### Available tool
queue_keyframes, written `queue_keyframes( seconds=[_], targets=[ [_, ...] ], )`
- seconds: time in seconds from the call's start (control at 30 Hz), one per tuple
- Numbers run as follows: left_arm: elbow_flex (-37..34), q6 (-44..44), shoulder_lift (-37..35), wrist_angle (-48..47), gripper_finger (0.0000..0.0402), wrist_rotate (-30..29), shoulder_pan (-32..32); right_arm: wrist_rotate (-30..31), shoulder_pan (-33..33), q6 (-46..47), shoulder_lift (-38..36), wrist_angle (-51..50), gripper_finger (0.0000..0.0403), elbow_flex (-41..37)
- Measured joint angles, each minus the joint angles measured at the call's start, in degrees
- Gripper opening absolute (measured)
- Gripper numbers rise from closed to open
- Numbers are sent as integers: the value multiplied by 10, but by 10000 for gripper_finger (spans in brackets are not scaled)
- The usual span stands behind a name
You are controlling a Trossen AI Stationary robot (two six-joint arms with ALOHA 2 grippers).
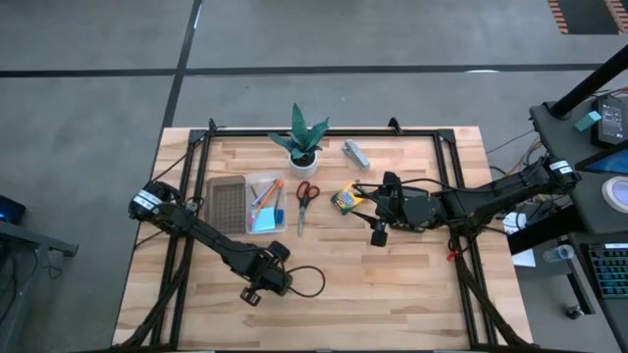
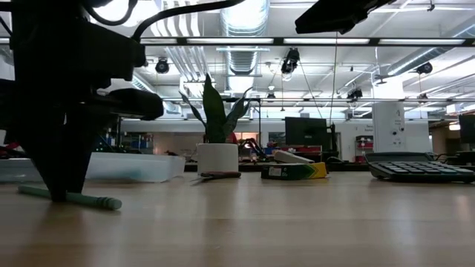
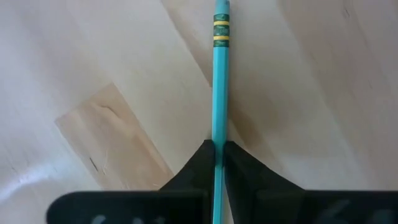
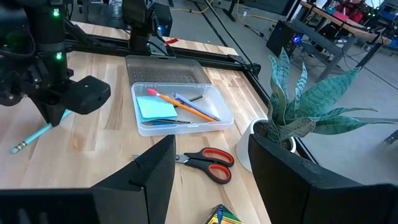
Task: Pack school essentials
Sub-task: Put the light blue pencil into the white and black box
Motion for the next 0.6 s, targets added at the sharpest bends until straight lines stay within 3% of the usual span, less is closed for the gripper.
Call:
queue_keyframes(
  seconds=[0.23,0.6],
  targets=[
    [7,-75,-23,0,1,-1,0,0,0,-2,0,-5,192,0],
    [8,-208,-132,0,0,-86,10,0,0,4,-6,-68,192,0]
  ],
)
